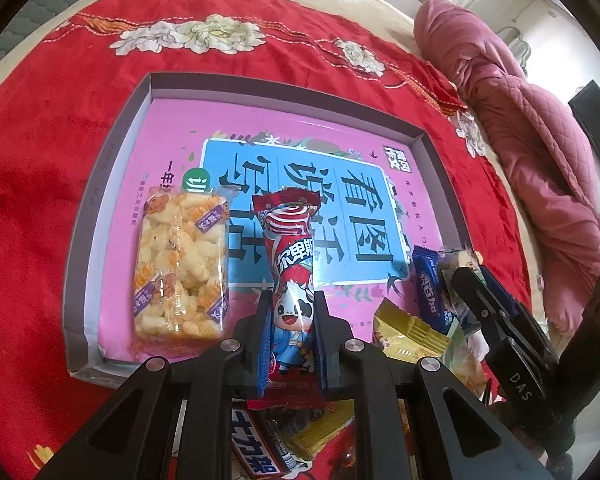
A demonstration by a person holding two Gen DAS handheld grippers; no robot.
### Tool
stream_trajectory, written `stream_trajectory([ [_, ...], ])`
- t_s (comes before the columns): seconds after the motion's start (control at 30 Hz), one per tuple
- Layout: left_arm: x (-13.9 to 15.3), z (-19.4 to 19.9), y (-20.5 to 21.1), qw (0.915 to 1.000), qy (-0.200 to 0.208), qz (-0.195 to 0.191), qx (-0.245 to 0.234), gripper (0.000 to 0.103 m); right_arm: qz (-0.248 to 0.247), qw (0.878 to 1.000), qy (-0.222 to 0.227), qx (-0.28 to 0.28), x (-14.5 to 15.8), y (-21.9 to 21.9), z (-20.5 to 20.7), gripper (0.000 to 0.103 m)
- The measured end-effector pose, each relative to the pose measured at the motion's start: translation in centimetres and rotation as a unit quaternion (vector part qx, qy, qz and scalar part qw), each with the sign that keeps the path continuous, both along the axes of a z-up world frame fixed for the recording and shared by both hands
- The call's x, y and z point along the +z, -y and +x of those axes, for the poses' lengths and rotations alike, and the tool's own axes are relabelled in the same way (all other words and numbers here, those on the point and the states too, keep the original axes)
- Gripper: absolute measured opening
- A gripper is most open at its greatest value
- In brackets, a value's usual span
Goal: Organize snacks
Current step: 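Lower the snack stick into the tray and open left tool while right tool releases the cracker packet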
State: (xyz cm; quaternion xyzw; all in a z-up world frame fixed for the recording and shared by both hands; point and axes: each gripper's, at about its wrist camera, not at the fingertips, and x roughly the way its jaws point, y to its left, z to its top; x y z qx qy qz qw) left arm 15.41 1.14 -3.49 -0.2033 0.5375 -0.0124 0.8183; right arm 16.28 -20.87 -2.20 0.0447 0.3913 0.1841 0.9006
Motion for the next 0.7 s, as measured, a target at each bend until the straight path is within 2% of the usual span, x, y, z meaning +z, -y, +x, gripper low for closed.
stream_trajectory([
  [0.33,-0.16,0.08,-0.33,1.0000,-0.005,-0.001,0.004,0.022,0.008,1.000,0.001,-0.001,0.13,0.31,-0.09,0.050],
  [0.5,0.09,-0.04,-0.49,1.0000,-0.005,-0.006,0.006,0.033,0.010,1.000,0.001,-0.001,0.16,0.40,-0.14,0.050],
  [0.7,0.47,-0.26,-0.68,0.9999,-0.003,-0.004,0.009,0.039,0.009,1.000,0.001,-0.001,0.21,0.43,-0.14,0.051],
])
